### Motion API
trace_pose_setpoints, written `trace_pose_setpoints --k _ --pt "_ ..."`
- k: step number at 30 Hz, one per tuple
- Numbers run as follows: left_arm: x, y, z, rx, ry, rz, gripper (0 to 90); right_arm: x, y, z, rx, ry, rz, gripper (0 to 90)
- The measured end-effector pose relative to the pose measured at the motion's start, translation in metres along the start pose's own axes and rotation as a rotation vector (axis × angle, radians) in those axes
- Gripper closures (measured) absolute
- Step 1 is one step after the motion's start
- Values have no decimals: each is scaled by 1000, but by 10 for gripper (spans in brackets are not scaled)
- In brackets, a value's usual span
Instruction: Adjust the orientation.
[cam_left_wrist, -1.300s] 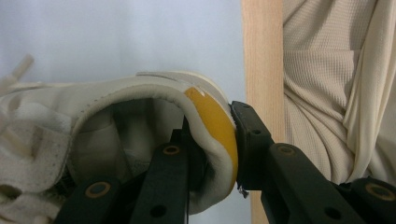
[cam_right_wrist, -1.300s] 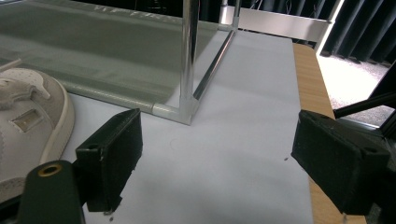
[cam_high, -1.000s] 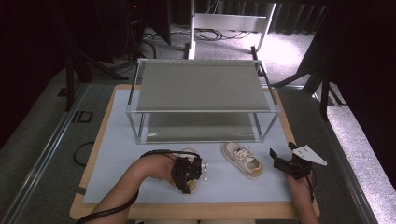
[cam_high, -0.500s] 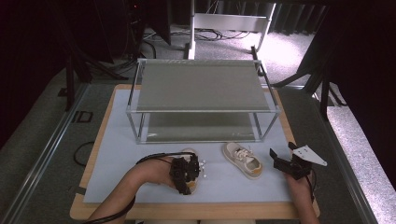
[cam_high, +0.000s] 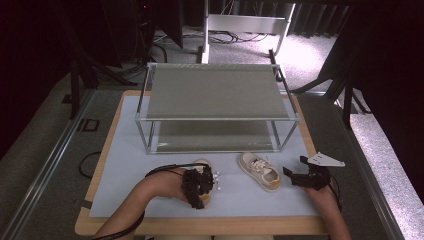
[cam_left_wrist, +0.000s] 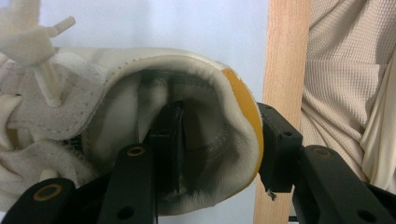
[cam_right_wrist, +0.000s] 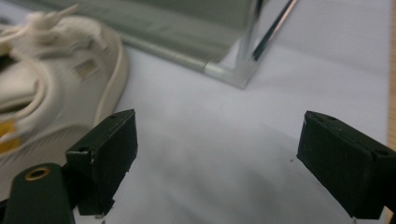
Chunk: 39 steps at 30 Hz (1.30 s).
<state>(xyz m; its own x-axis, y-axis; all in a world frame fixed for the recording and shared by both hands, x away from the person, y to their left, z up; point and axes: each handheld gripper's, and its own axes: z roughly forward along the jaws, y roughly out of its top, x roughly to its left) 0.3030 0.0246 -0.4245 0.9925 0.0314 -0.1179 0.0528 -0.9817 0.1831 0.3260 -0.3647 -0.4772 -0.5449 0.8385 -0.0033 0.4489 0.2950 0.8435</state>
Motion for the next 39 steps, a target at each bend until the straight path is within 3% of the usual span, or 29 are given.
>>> trace_pose_setpoints --k 6,11,19,31,32,33,39 --pt "0 1 0 3 0 -4 561 -1 4 -8 35 99 -59 127" --pt "0 1 0 6 -2 -2 561 2 16 -17 46 138 -93 133" --pt "0 1 0 10 -5 -1 561 13 39 -26 122 262 -209 148" --pt "1 1 0 12 -15 -7 562 31 65 -33 220 375 -363 180" --pt "1 1 0 13 -15 -7 562 35 69 -33 243 389 -399 182" --pt "1 1 0 13 -15 -7 562 35 69 -33 243 389 -399 182" --pt "1 1 0 16 -6 7 562 48 80 -26 304 426 -503 222"
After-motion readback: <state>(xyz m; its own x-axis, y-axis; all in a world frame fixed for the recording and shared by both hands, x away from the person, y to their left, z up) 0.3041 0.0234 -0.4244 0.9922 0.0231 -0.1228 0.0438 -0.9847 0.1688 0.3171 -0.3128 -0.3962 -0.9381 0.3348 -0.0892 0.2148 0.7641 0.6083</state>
